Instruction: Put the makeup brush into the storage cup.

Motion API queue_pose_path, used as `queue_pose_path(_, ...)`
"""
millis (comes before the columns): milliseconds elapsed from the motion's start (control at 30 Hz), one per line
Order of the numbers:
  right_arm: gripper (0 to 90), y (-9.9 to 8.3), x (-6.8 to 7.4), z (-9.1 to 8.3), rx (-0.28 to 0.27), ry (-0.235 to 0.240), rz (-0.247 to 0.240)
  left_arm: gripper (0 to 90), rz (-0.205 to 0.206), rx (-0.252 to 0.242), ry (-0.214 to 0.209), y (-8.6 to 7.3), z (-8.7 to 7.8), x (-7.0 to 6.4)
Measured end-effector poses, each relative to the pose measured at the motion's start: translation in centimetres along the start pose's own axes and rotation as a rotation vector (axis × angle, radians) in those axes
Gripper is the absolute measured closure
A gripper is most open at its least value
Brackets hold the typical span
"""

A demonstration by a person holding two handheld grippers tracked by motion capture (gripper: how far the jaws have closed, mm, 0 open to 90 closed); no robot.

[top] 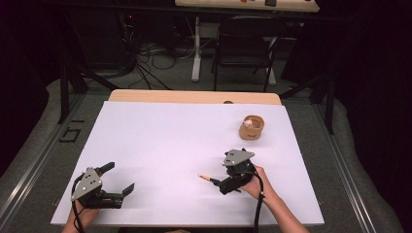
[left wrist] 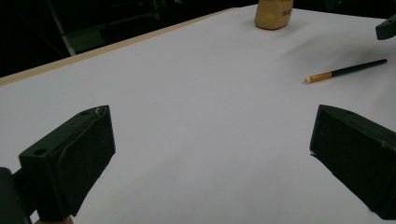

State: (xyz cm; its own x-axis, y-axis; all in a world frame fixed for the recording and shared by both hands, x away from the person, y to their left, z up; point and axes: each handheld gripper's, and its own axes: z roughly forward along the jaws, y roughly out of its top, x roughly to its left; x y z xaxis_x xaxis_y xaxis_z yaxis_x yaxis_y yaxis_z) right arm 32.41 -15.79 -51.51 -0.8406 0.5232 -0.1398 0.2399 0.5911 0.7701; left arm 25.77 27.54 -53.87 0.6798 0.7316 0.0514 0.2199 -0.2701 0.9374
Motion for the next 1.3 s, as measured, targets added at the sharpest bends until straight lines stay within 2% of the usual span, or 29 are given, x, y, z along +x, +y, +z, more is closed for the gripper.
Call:
queue_pose_path(100, 0.0, 0.3, -0.1, 0.0, 0.018, 0.002, -0.001, 0.0, 0.001, 0.001, 0.000, 0.0, 0.0, 0.0)
queue_pose_path(300, 0.1, 1.0, -0.1, 0.5, 0.081, 0.048, -0.022, 0.0, -0.001, 0.001, 0.001, 0.0, 0.0, 0.0)
queue_pose_path(367, 0.0, 1.1, -0.1, 0.5, 0.091, 0.047, -0.019, 0.0, 0.001, 0.003, 0.001, 0.0, 0.0, 0.0)
queue_pose_path(500, 0.0, 1.6, -0.2, 0.8, 0.133, 0.061, -0.047, 0.0, 0.000, 0.004, 0.002, 0.0, 0.0, 0.0)
queue_pose_path(733, 0.0, 2.3, -0.2, 1.1, 0.200, 0.067, -0.057, 0.0, 0.001, 0.004, 0.001, 0.0, 0.0, 0.0)
queue_pose_path(767, 0.0, 2.5, -0.2, 1.2, 0.228, 0.064, -0.062, 0.0, 0.001, 0.004, 0.001, 0.0, 0.0, 0.0)
queue_pose_path(933, 0.0, 2.9, -0.1, 1.7, 0.263, 0.058, -0.065, 0.0, 0.002, 0.006, 0.000, 0.0, 0.1, 0.0)
queue_pose_path(1100, 0.0, 3.5, 0.5, 2.5, 0.315, 0.050, -0.107, 0.0, 0.002, 0.005, -0.001, 0.0, 0.1, 0.0)
queue_pose_path(1267, 0.0, 3.9, 0.8, 2.9, 0.343, 0.056, -0.099, 0.0, 0.002, 0.005, -0.002, 0.0, 0.1, 0.0)
queue_pose_path(1300, 0.0, 4.0, 0.7, 3.1, 0.363, 0.054, -0.103, 0.0, 0.002, 0.005, -0.002, 0.0, 0.1, 0.0)
